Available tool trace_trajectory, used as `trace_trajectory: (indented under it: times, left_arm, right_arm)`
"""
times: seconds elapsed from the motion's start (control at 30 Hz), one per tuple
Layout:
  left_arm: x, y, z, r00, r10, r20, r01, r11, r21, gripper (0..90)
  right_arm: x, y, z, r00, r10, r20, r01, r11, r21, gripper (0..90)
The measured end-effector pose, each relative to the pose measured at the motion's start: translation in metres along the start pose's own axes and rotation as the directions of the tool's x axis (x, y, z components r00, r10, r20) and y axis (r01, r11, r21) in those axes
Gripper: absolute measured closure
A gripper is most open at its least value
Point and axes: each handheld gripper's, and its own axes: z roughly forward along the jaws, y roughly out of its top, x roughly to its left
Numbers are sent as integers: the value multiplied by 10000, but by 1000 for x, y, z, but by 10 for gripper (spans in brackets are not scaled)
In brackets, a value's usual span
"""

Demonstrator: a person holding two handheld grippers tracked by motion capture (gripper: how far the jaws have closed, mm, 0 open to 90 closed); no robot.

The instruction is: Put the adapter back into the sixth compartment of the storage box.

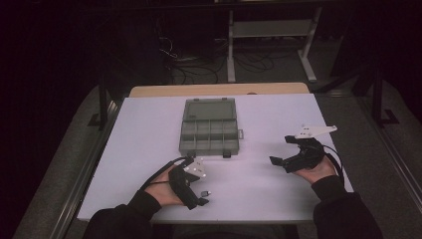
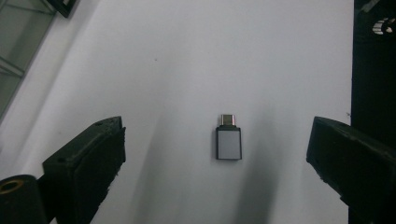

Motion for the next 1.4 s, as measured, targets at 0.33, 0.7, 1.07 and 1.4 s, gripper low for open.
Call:
trace_trajectory:
  times: [0.33,0.7,1.07,1.4]
  left_arm:
    - [0,-1,5,9999,-35,147,30,9996,283,207]
    - [-2,0,8,9983,151,562,-173,9991,385,412]
    - [-4,0,7,9991,354,250,-362,9987,347,636]
    - [-3,0,7,9997,238,96,-241,9990,367,761]
  right_arm:
    - [0,0,0,10000,12,7,-12,10000,19,0]
    - [0,0,0,10000,-16,-49,16,10000,39,0]
    - [0,0,0,10000,-4,-55,4,10000,47,0]
    - [0,0,0,10000,-6,-54,6,10000,45,0]
